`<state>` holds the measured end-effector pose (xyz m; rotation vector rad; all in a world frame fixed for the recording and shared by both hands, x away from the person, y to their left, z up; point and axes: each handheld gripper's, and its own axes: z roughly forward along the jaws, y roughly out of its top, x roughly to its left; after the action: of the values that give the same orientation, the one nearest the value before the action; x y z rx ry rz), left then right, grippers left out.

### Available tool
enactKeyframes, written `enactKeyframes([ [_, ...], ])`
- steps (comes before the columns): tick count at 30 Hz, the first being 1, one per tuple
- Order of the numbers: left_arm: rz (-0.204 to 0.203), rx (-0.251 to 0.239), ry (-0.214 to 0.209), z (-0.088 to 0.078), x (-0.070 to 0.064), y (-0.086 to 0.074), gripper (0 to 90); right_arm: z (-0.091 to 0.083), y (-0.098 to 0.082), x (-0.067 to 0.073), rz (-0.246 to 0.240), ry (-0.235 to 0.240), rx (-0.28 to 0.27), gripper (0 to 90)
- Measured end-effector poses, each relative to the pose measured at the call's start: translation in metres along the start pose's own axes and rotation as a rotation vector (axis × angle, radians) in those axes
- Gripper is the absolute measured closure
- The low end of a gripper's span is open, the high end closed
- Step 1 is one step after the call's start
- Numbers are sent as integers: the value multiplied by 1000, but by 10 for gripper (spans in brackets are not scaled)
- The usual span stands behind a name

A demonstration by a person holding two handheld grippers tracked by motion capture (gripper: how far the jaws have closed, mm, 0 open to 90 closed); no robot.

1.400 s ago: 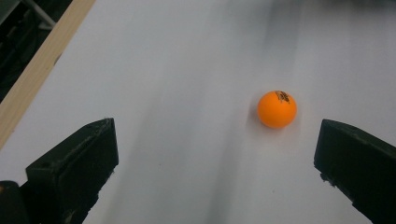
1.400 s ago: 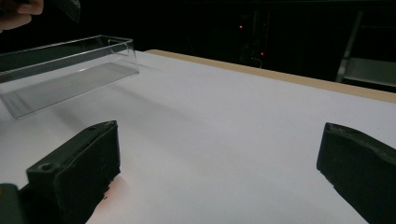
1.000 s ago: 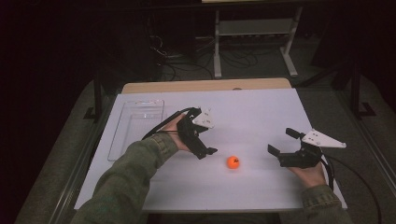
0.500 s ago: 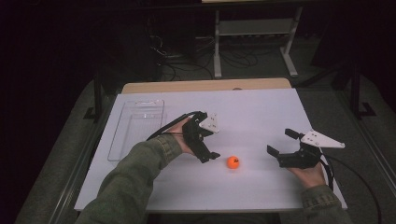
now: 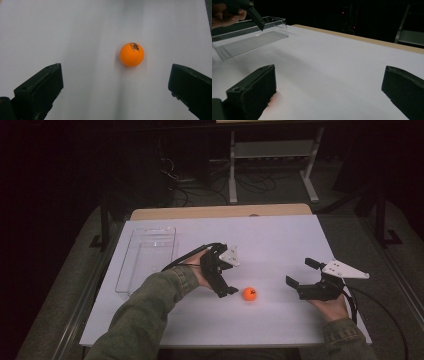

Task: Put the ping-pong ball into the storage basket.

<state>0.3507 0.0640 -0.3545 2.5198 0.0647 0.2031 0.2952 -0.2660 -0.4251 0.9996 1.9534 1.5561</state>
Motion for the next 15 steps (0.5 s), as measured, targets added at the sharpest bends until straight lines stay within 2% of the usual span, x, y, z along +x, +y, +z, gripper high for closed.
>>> enactKeyframes([
  [15, 19, 31, -16, 12, -1, 1, 0, 0, 0, 1, -5, 4, 7, 0],
])
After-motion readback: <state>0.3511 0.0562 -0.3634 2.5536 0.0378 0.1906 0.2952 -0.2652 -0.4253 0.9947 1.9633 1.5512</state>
